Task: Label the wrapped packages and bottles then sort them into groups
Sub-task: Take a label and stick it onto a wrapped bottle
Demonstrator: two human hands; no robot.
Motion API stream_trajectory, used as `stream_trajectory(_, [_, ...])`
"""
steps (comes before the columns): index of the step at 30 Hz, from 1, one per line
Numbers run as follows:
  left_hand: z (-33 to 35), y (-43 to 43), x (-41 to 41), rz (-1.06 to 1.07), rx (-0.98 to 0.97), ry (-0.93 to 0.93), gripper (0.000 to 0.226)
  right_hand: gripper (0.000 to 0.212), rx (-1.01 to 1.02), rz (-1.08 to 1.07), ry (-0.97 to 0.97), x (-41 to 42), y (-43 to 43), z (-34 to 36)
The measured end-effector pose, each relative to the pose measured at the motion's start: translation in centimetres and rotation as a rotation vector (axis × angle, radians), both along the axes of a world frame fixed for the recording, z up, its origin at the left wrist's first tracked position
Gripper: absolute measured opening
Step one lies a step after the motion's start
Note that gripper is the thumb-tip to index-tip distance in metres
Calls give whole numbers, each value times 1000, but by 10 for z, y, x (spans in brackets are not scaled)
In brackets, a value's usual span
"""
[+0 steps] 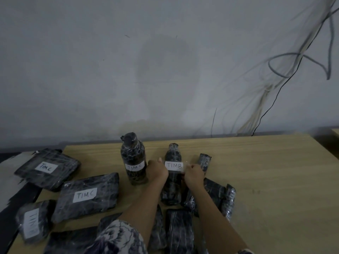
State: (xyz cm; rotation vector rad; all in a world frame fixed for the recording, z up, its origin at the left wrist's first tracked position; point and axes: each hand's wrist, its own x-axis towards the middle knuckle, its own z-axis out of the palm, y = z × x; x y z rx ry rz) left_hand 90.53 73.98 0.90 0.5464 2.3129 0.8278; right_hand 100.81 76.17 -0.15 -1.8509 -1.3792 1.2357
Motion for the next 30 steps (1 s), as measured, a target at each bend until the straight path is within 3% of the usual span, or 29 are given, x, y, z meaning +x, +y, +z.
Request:
stream_trajectory(9, [-6,5,3,-45,-30,75,39,24,-18,29,-242,-7,-4,1])
stream_trajectory(20, [-20,6,4,-2,13,-7,39,19,-27,6,-373,-25,-10,-1])
stream_trajectory(30, [-19,5,7,102,45,-33,39,21,112,128,-555,-25,-16,-1])
